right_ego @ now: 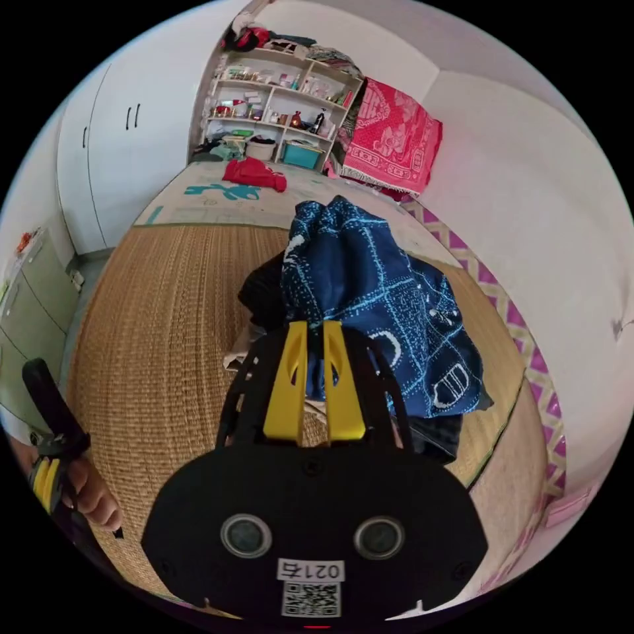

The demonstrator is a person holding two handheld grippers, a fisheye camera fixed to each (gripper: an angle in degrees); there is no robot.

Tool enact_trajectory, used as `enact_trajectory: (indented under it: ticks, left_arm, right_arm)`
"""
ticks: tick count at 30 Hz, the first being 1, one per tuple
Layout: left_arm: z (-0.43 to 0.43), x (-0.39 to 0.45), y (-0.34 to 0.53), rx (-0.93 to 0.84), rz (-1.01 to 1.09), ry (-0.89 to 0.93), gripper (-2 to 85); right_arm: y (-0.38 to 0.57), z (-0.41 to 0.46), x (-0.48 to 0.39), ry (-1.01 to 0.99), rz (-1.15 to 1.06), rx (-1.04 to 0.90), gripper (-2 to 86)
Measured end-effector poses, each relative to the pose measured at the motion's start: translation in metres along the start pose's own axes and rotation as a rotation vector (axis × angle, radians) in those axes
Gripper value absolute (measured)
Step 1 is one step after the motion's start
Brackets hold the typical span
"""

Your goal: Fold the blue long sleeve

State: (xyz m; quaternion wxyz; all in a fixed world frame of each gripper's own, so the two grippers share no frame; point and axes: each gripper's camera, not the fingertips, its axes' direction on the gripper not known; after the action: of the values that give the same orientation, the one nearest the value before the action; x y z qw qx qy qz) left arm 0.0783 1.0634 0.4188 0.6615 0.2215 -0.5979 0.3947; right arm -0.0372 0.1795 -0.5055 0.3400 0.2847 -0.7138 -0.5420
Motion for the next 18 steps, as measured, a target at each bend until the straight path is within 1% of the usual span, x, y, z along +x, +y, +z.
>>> enact_trajectory:
  ticks: [3, 5, 7, 9, 11, 12, 13, 14, 15, 16, 18]
  left_arm:
    - [0.008, -0.009, -0.008, -0.016, -0.004, -0.016, 5.6]
    - [0.009, -0.02, -0.01, -0.007, -0.027, -0.038, 5.3]
    - [0.011, -0.033, -0.014, 0.001, -0.046, -0.066, 4.9]
    - [0.017, -0.043, -0.017, -0.009, -0.054, -0.081, 4.6]
    - [0.024, -0.055, -0.02, -0.028, -0.066, -0.09, 4.2]
    - [0.03, -0.062, -0.022, -0.039, -0.072, -0.094, 4.0]
    - [0.035, -0.07, -0.023, -0.048, -0.078, -0.098, 3.8]
    - [0.037, -0.074, -0.024, -0.051, -0.08, -0.1, 3.7]
    - [0.043, -0.081, -0.026, -0.058, -0.084, -0.103, 3.4]
    - [0.048, -0.087, -0.028, -0.066, -0.087, -0.104, 2.9]
    - [0.057, -0.096, -0.03, -0.075, -0.091, -0.102, 1.9]
  right_arm:
    - [0.0, -0.026, 0.061, -0.17, 0.177, 0.06, 1.2]
    - [0.007, -0.056, 0.128, -0.327, 0.358, 0.125, 0.3]
    - [0.018, -0.086, 0.18, -0.396, 0.466, 0.163, 0.0]
    - [0.028, -0.123, 0.223, -0.404, 0.489, 0.183, -0.1]
    - [0.039, -0.186, 0.259, -0.384, 0.352, 0.173, -0.1]
    - [0.043, -0.203, 0.262, -0.356, 0.298, 0.157, -0.1]
    - [0.053, -0.238, 0.26, -0.284, 0.164, 0.132, -0.1]
    - [0.068, -0.271, 0.249, -0.239, 0.027, 0.105, -0.1]
    - [0.078, -0.286, 0.241, -0.224, -0.044, 0.087, -0.1]
    - [0.101, -0.311, 0.22, -0.194, -0.159, 0.05, 0.0]
    - [0.144, -0.332, 0.182, -0.19, -0.272, -0.056, 0.0]
